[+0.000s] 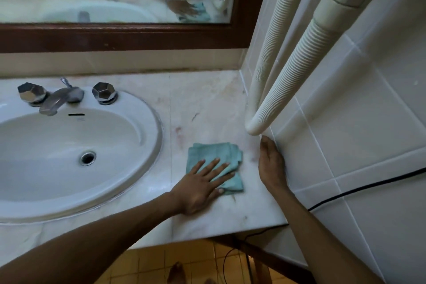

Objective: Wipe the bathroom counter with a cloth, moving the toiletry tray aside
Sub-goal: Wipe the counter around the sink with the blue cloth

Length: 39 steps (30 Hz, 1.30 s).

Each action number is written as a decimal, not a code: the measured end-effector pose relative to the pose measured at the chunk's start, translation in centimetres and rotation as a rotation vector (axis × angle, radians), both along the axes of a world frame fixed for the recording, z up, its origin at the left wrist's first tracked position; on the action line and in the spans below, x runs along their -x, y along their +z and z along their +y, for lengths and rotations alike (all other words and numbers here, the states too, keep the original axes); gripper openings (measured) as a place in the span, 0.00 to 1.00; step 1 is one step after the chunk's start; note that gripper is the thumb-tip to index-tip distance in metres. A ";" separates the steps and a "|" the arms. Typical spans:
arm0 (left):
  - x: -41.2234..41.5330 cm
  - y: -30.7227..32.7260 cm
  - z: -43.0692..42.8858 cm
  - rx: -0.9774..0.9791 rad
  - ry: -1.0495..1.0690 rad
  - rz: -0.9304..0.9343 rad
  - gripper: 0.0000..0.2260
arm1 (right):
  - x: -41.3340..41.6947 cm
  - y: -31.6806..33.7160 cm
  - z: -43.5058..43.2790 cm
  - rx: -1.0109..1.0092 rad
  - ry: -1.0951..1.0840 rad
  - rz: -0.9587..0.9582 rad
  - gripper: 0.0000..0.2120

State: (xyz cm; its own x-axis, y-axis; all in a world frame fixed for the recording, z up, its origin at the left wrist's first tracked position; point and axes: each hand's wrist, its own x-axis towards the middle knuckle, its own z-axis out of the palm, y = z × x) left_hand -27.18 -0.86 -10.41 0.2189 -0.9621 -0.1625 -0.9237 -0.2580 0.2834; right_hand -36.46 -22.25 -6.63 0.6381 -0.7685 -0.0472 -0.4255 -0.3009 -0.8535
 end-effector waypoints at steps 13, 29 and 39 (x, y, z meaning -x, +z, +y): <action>-11.1 -0.6 -6.6 0.061 0.170 -0.079 0.24 | -1.6 -4.8 0.4 0.361 0.083 0.085 0.25; -21.0 -1.0 -6.4 0.088 0.291 -0.061 0.24 | -9.1 -5.5 0.8 0.531 0.061 0.391 0.34; -22.4 -0.8 -15.9 0.007 0.276 0.020 0.25 | -10.9 -6.8 0.3 0.586 0.062 0.434 0.31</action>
